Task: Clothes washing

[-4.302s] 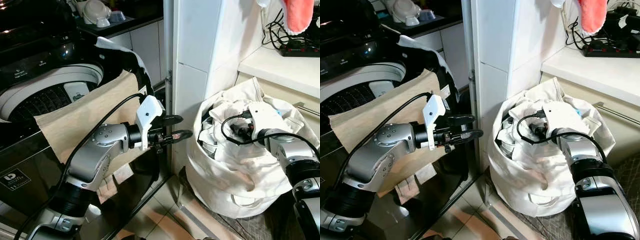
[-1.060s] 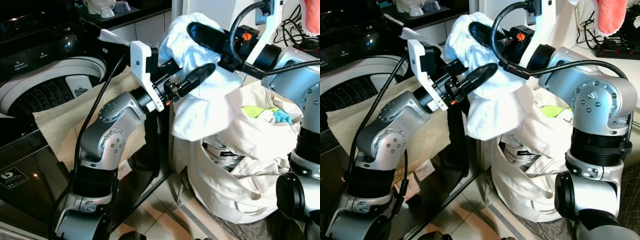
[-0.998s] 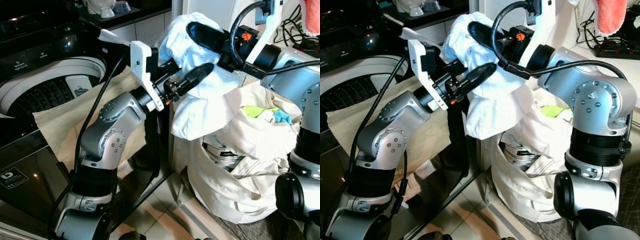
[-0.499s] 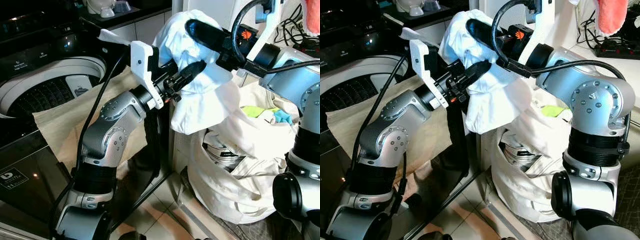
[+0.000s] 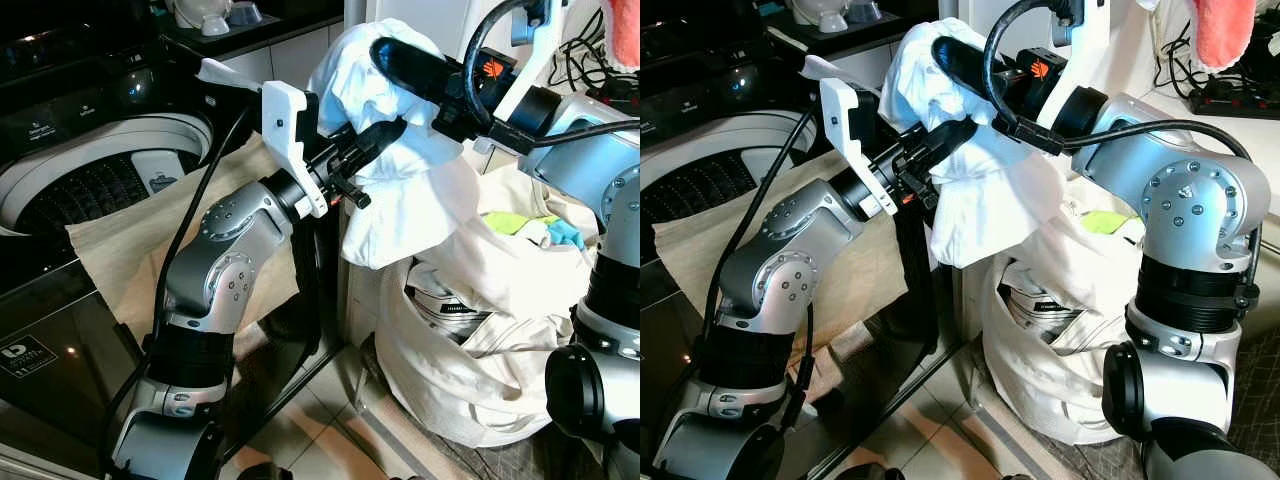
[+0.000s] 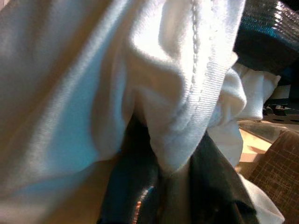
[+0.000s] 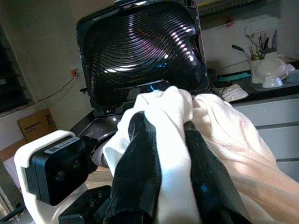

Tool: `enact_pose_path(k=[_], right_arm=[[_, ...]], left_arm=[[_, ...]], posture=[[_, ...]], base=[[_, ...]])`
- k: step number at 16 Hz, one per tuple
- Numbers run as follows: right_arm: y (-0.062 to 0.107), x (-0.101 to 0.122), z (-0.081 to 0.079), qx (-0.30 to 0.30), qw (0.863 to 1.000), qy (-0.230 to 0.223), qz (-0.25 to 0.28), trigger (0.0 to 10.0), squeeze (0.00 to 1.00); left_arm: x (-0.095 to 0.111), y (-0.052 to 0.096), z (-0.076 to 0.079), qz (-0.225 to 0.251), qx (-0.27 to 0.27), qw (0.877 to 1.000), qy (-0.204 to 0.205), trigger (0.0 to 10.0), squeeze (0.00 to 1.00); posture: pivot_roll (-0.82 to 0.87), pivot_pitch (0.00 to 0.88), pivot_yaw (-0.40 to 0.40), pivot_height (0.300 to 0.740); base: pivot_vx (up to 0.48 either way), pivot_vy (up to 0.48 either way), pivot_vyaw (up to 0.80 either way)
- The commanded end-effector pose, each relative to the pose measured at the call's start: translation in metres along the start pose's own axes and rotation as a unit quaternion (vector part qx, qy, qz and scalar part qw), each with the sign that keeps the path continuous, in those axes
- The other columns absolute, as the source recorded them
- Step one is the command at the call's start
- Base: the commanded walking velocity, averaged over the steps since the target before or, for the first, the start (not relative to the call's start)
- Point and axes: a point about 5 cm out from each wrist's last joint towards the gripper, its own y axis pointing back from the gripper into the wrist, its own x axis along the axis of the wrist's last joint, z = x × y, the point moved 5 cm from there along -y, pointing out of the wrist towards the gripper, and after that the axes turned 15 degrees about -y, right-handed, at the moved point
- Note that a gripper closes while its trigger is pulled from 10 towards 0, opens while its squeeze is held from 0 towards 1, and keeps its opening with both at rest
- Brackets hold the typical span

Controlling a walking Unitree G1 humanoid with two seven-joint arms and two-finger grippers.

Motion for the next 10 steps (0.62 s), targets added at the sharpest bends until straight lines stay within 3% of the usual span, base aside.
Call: enact_pose_path(k=[1,8,9,10], right_arm=[[-0.002,0.012,-0.021,0.035,0.999,0.024,0.012,0.0,0.00],[-0.002,0.012,-0.021,0.034,0.999,0.024,0.012,0.0,0.00],[0.004,0.017,-0.012,-0.003,0.999,0.037,0.022,10.0,0.00],[0.008,0.020,-0.007,-0.020,0.999,0.040,0.029,10.0,0.51]], left_arm=[[0.002,0.000,-0.006,-0.001,0.011,1.000,-0.003,0.0,0.00],[0.002,0.000,-0.006,0.000,0.011,1.000,-0.003,0.0,0.00],[0.008,-0.004,-0.015,0.014,0.026,1.000,0.000,0.0,0.00],[0.012,-0.006,-0.020,0.023,0.036,0.999,0.001,0.0,0.00]], posture=[[-0.05,0.000,0.062,0.740],[-0.05,0.000,0.062,0.740],[-0.08,0.000,0.090,0.740],[-0.08,0.000,0.093,0.740]], base=[[0.000,0.000,0.00],[0.000,0.000,0.00],[0.000,0.000,0.00],[0.000,0.000,0.00]])
